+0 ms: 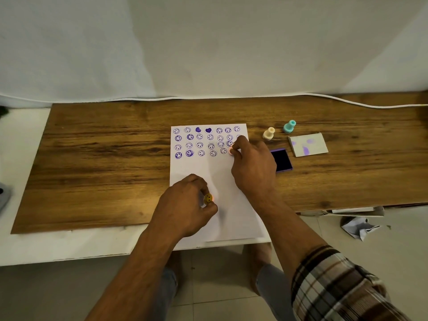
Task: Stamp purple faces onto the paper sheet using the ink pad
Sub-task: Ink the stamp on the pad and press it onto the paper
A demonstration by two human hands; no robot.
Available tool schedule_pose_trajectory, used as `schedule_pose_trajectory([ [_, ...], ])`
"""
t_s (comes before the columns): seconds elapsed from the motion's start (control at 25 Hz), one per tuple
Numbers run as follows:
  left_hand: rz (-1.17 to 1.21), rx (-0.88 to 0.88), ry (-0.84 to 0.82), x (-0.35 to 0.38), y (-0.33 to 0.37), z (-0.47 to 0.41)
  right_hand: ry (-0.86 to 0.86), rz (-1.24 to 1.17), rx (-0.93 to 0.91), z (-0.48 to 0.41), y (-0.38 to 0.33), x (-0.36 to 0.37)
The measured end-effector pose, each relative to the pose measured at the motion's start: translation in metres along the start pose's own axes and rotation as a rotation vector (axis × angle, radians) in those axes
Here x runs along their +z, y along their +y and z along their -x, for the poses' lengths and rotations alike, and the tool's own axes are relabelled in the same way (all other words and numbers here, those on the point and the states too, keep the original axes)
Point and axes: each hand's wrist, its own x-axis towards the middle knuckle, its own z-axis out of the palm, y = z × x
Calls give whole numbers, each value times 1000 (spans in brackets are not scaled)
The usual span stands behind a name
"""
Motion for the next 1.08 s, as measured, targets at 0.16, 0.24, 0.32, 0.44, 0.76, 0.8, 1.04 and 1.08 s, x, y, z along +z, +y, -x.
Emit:
schedule_pose_trajectory([
  [0.16, -2, -1, 7, 2, 0, -1, -57, 30, 15, -2, 1, 3],
  [0.24, 6, -9, 11, 2, -1, -1, -57, 21, -4, -3, 2, 2],
  [0.32, 7, -7, 10, 4, -2, -2, -61, 23, -41, -5, 4, 1],
  [0.44, -3, -5, 23, 5, -2, -3, -86, 27, -72, -6, 5, -1],
  [0.76, -11, -8, -2, 6, -2, -2, -90, 54, -94, -7, 9, 0],
  [0.8, -16, -11, -6, 5, -2, -2, -87, 56, -104, -7, 9, 1],
  [1.04, 9, -3, -20, 1, 0, 0, -85, -356, 219, -6, 6, -18],
  [1.08, 12, 4, -25, 0, 1, -1, 32, -635, 363, -12, 3, -30],
])
